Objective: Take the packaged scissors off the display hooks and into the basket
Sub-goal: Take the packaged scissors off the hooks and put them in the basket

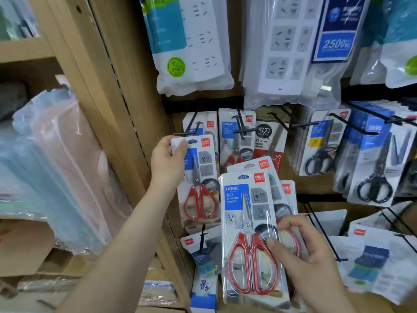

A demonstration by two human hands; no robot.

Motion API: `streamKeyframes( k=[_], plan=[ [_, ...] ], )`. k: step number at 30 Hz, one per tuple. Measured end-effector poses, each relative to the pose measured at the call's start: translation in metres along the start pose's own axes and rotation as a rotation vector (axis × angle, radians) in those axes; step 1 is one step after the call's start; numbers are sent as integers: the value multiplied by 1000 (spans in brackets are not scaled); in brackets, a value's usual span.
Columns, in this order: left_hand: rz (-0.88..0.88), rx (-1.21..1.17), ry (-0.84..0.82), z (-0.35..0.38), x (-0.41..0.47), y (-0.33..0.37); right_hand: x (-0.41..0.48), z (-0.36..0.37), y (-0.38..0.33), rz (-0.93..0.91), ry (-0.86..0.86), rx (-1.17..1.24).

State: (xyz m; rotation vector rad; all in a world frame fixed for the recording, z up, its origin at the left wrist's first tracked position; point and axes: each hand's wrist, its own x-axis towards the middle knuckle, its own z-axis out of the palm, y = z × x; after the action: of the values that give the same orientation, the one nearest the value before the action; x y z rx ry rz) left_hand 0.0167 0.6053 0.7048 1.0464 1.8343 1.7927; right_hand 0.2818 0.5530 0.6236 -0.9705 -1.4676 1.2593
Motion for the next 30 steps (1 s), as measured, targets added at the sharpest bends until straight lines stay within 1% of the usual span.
streamKeyframes(
  k=[6, 8, 10, 13, 14, 16, 18, 20, 23, 24, 27, 28, 29, 30],
  plan=[
    [3, 100, -52, 13, 16, -8, 2, 0, 3, -14, -8, -29],
    [29, 85, -14, 12, 18, -18, 4, 0, 4, -9, -10, -20],
    [-1, 68, 18, 15, 24, -25, 5, 0, 5, 9, -4, 1],
    [-40, 38, -10, 21, 45, -32, 9, -1, 9, 17, -4, 21],
    [-30, 67, -10, 24, 55, -35, 11, -1, 9, 15, -6, 27],
    [28, 230, -4, 32, 79, -43, 15, -2, 8, 17, -20, 77],
    [30, 404, 56, 36, 95, -47, 17, -2, 6, 15, -35, 123],
    [20, 413, 88, 36, 92, -49, 18, -1, 5, 1, -33, 152],
    [-21, 297, 137, 28, 34, -41, 19, 1, 6, 8, -18, 213],
    [-43, 256, 93, 25, 4, -38, 19, 2, 5, 5, -14, 222],
    [-207, 38, -270, 22, -88, -26, 21, 6, 4, -4, -18, 226],
    [-229, -17, -336, 22, -106, -25, 21, 8, 5, -4, -23, 226],
    [-236, -45, -346, 21, -116, -26, 22, 9, 5, -6, -22, 226],
    [-246, -67, -320, 21, -121, -28, 21, 12, 5, -5, -24, 228]
  ],
)
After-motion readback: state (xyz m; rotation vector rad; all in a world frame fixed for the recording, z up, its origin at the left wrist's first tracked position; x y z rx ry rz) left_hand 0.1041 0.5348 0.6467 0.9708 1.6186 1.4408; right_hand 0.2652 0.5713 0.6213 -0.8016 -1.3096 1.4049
